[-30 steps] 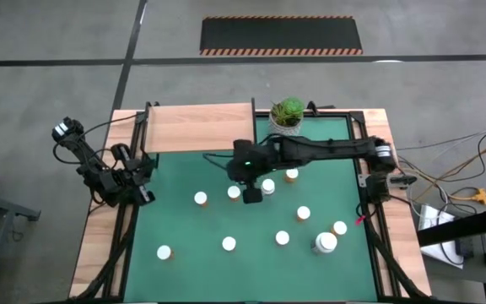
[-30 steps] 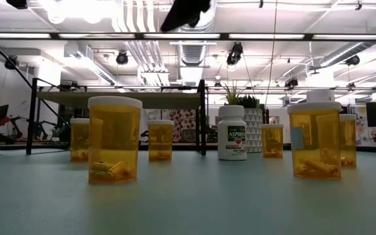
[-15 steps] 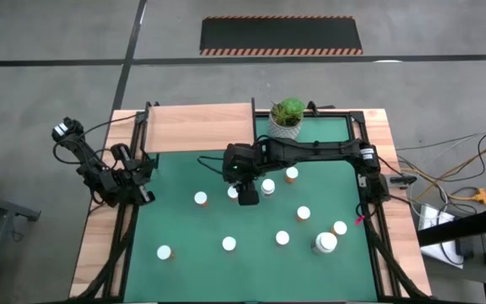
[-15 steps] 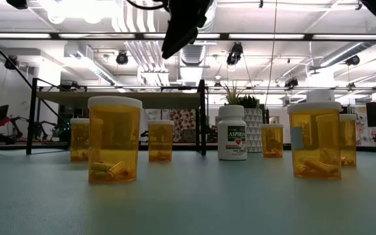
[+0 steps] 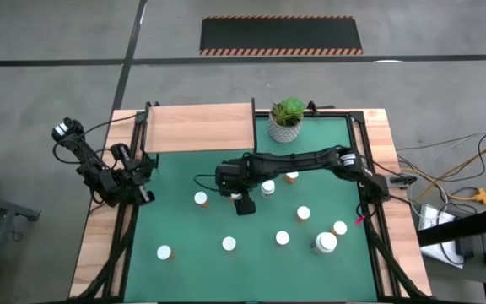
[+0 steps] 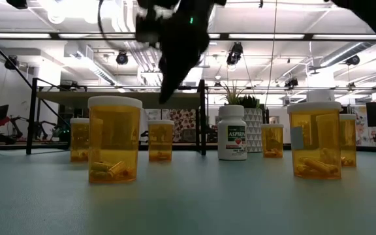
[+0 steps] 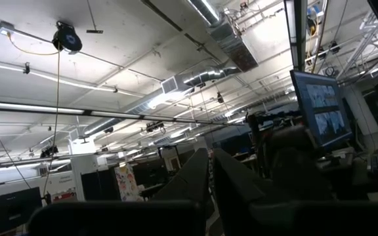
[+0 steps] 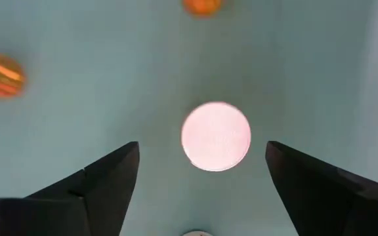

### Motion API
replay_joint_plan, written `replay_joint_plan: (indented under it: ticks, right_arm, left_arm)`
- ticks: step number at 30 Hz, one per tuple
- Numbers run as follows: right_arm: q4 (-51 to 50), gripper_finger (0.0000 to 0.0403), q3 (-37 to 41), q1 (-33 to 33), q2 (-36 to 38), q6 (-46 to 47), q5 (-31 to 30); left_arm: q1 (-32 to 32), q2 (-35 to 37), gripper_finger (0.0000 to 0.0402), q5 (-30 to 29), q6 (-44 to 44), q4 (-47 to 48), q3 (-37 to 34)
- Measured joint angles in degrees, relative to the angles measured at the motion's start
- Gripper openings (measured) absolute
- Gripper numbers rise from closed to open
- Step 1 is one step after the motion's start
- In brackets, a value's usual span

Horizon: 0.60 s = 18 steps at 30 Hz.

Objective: Pick and place medicine bottles onto shelf by color
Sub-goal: Put the orange pill bottle on the shelf

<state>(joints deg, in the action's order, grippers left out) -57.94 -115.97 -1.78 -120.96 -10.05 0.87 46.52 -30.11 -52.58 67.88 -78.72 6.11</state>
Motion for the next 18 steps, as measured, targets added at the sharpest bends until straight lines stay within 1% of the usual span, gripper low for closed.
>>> replay_joint_plan:
  ticks: [2, 7, 14, 18]
  right_arm:
    - [0.3, 0.0323, 0.0, 0.1, -1.2, 0.5, -0.4]
    - [0.4, 0.0314, 0.0, 0.6, -3.4, 1.2, -3.9]
    - [3.2, 0.0297, 0.2, 0.7, -3.8, 1.2, -3.8]
    - [4.7, 0.0279, 0.9, 0.7, -3.8, 1.3, -3.4]
  left_arm:
    - [0.0, 0.0, 0.0006, 0.0, 0.0, -0.1, 0.0]
    - [0.0, 0.2, 0.0006, 0.0, 0.0, -0.2, 0.0]
    - [0.0, 0.2, 0.0006, 0.0, 0.0, -0.1, 0.0]
    - [0.0, 0.2, 0.0006, 0.0, 0.0, -0.2, 0.0]
